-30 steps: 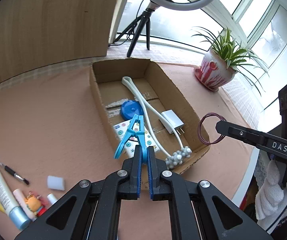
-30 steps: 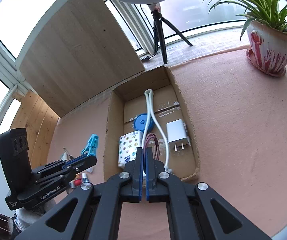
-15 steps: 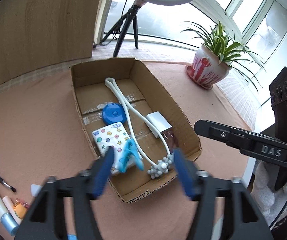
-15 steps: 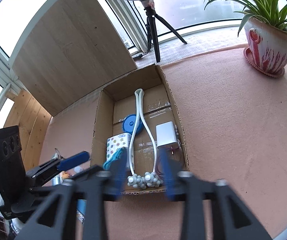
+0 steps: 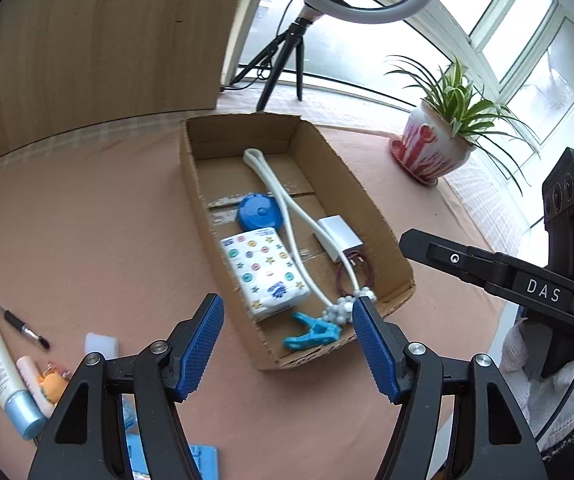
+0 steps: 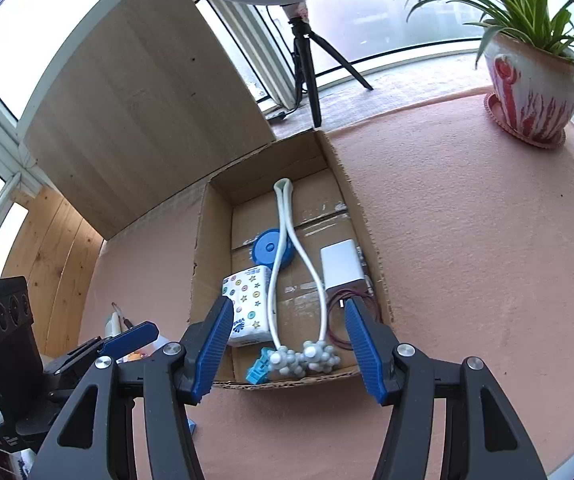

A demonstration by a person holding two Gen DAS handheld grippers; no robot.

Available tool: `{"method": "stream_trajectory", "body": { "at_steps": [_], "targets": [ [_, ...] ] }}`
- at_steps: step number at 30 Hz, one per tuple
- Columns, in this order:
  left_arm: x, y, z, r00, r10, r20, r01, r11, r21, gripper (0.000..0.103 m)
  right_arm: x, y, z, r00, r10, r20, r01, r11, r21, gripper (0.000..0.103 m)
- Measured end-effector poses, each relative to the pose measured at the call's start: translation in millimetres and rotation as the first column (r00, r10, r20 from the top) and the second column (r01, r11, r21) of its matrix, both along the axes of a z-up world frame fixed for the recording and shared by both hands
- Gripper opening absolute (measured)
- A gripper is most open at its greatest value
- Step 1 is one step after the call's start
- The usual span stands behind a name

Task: Organize objects
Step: 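Carry the band into the box with the right gripper while the left drops the clothespin there, then move both open tools back over the pile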

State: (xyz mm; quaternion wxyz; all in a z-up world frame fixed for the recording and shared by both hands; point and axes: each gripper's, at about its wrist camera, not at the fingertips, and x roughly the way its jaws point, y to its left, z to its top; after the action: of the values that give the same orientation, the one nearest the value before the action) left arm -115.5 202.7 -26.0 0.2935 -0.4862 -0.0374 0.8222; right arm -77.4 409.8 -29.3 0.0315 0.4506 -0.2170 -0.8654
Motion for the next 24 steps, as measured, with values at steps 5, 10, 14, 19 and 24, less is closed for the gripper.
{"method": "stream_trajectory", "body": {
  "at_steps": [5, 10, 14, 19, 24],
  "targets": [
    [-1.3, -34.5, -5.2, 0.998, 0.066, 0.012, -0.066, 0.998, -0.022, 0.070, -2.5, -25.4, 3.9, 0.998, 0.069, -0.011, -0.069, 0.998, 0.007, 0.054],
    [-10.5, -86.4, -18.7, 0.985, 0.161, 0.058, -0.159, 0.987, -0.041, 0.070, -4.9, -61.8, 2.1, 0.986, 0.169, 0.004, -0.169, 0.986, -0.007, 0.054],
    [-18.9, -126.4, -32.4, 0.967, 0.241, 0.086, -0.237, 0.970, -0.053, 0.070, -6.3, -88.3, -4.9, 0.974, 0.227, 0.025, -0.227, 0.974, -0.020, 0.054],
    [-33.9, -160.9, -51.2, 0.944, 0.306, 0.122, -0.297, 0.951, -0.086, 0.069, -5.7, -110.0, -12.3, 0.961, 0.271, 0.050, -0.269, 0.963, -0.031, 0.054],
    [-46.9, -174.1, -64.1, 0.937, 0.315, 0.152, -0.299, 0.947, -0.117, 0.050, -6.5, -123.0, -15.9, 0.954, 0.293, 0.065, -0.291, 0.956, -0.033, 0.054]
  ]
}}
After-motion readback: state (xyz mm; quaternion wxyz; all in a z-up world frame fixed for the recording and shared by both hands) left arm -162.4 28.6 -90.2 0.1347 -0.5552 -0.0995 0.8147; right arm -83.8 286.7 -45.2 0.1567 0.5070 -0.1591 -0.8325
